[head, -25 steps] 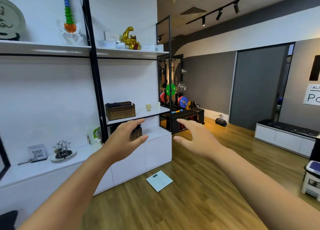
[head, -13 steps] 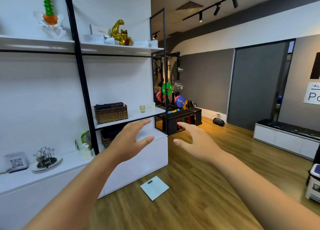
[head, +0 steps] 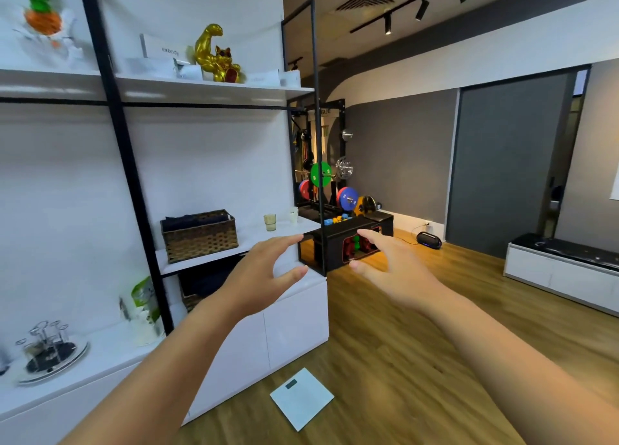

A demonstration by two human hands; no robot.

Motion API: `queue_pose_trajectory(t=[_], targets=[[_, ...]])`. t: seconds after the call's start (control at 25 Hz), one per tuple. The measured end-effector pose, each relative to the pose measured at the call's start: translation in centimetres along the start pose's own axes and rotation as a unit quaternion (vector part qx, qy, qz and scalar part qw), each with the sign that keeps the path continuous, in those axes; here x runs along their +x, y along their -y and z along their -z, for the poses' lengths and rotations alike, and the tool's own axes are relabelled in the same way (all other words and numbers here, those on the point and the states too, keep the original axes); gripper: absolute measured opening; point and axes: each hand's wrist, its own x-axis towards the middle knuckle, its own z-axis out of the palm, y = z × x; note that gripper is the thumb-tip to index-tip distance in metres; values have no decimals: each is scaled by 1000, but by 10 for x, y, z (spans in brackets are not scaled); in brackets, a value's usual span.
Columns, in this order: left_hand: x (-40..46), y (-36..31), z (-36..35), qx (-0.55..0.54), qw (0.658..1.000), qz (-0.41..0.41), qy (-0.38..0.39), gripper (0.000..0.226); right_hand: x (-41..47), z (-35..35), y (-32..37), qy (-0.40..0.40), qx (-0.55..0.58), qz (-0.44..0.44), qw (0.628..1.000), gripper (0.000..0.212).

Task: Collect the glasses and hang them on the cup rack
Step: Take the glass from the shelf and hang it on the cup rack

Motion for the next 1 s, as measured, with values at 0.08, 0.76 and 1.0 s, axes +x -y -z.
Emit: queue_pose_trajectory(t=[0.08, 0.76, 1.0], targets=[[19, 17, -10, 5, 1000, 8, -4, 60, 27, -17, -15, 2, 17, -2, 1000, 73], [259, 123, -137, 32, 991, 119, -60, 58, 318, -85, -231, 96, 62, 99, 988, 73], [315, 165, -176, 57, 986, 146, -60, 57, 387, -127, -285, 109, 94, 101, 984, 71]])
